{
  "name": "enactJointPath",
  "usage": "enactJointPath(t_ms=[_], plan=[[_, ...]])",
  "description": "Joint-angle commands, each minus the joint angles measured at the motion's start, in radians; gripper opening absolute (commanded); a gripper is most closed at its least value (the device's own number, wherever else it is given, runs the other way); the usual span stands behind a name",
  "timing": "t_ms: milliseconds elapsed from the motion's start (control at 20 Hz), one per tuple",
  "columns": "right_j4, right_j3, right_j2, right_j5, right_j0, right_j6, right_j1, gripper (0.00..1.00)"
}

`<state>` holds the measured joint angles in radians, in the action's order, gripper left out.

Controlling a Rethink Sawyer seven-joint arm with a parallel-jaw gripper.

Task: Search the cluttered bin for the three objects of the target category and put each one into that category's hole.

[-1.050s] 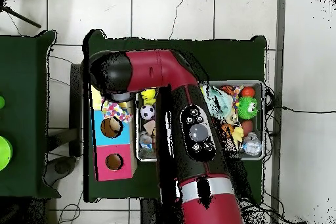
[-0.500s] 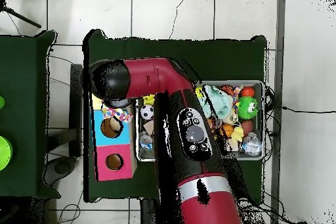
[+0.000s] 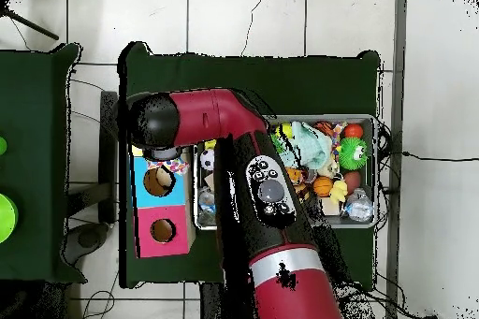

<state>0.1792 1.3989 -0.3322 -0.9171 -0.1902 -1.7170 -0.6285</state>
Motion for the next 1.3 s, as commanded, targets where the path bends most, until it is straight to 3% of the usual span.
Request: enactJointPath(t_ms=[50, 1300], plan=[[-0.011, 0.088, -0.067, 0.025, -0.023, 0.018, 0.03, 1.0], [0.031, 0.046, -0.061, 0.126, -0.008, 0.001, 0.108, 1.0]])
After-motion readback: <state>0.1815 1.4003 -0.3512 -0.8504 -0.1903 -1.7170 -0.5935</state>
